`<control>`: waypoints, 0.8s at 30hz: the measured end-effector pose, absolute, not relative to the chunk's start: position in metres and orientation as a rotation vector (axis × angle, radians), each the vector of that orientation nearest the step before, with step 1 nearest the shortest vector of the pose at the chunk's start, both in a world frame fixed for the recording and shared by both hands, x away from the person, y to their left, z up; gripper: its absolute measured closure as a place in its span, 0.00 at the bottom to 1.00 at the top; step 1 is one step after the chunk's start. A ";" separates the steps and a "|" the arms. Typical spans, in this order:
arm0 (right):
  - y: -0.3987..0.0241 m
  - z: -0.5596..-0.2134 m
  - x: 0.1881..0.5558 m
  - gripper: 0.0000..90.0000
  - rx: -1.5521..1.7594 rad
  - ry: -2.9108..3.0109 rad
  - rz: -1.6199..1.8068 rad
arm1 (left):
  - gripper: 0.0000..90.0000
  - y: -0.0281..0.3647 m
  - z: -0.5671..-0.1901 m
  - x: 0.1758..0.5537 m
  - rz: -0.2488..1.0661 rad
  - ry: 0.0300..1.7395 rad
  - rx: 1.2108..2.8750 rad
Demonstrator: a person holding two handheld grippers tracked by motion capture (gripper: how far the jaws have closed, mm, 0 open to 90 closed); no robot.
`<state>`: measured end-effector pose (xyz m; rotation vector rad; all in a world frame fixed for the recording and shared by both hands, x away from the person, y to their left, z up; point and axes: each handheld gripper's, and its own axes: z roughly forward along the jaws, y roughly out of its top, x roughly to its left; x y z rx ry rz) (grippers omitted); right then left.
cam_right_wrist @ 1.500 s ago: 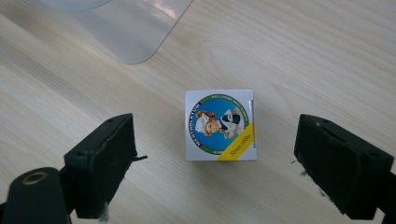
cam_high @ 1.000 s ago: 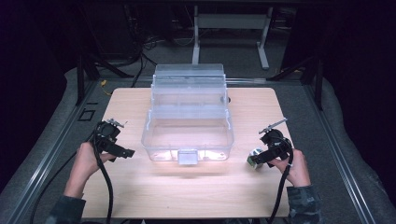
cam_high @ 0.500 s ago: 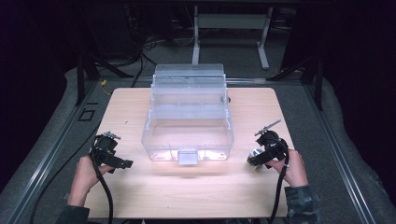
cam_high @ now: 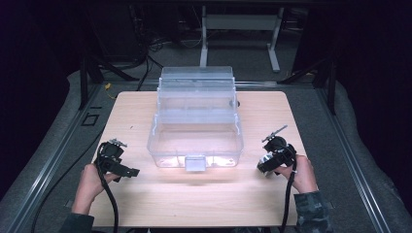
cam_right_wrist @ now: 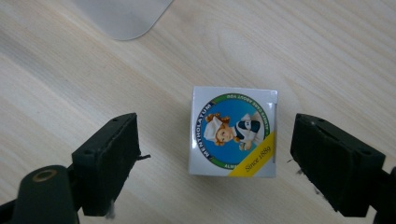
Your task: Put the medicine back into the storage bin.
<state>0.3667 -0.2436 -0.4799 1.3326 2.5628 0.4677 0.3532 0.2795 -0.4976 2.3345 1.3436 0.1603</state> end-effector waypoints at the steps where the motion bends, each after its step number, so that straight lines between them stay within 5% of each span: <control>1: -0.245 -0.482 0.368 0.17 1.343 2.563 0.468 | 0.09 0.280 -0.498 0.353 0.158 1.347 2.334; 24: -0.246 -0.500 0.381 0.44 1.377 2.587 0.450 | 0.09 0.280 -0.511 0.356 0.121 1.355 2.353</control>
